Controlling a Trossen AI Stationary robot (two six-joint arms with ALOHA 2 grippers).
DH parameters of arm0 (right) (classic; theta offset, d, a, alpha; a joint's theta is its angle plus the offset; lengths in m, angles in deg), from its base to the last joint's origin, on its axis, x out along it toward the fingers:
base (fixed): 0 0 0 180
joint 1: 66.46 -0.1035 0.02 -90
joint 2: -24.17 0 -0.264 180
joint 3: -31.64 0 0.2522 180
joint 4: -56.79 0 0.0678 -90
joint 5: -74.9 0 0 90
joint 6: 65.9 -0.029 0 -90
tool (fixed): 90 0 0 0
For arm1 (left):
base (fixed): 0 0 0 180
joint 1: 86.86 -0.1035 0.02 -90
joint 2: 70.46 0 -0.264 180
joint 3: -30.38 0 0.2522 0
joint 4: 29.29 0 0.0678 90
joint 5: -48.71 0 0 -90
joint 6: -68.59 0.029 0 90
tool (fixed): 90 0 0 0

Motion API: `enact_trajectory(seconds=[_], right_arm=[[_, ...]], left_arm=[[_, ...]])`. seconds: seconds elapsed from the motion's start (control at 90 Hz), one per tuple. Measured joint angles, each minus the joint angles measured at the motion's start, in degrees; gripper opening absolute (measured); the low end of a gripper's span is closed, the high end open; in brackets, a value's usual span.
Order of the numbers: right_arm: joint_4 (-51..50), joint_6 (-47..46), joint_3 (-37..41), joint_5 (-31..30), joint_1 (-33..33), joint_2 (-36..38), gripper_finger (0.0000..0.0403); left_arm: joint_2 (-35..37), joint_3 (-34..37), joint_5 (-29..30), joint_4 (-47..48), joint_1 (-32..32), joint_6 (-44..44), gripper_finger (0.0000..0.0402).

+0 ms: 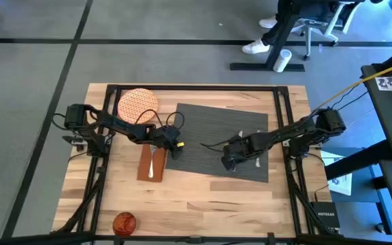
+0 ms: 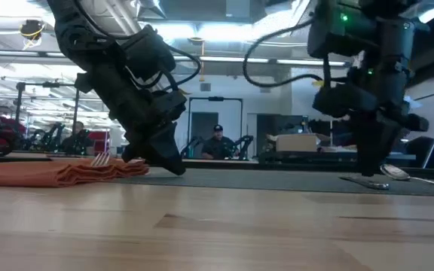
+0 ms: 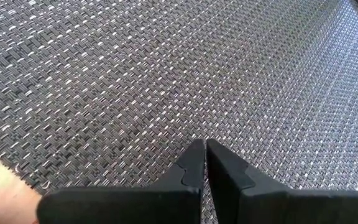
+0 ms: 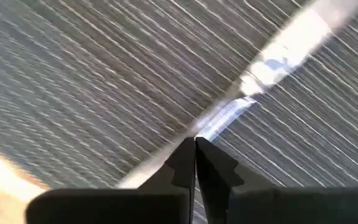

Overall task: Set table place
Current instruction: Put the silver table knife on the gray tablemat to the left of the silver spoon

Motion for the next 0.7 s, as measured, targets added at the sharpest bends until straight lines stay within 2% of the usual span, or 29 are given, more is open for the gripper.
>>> enact_trajectory(seconds=[0.256,0.489,0.7], right_arm=[[2.74,-0.02,-0.02,0.06,0.00,0.60,0.0000],[3.15,-2.82,-0.02,-3.59,0.01,3.95,0.0000],[5.24,-2.85,-0.02,-3.82,0.02,2.23,0.0000]], left_arm=[[0.00,0.00,0.01,0.00,0.00,0.00,0.0000],[0.00,0.00,0.01,0.00,0.01,-0.07,0.0000],[0.00,-0.02,0.01,-0.02,-0.01,-0.18,0.0000]])
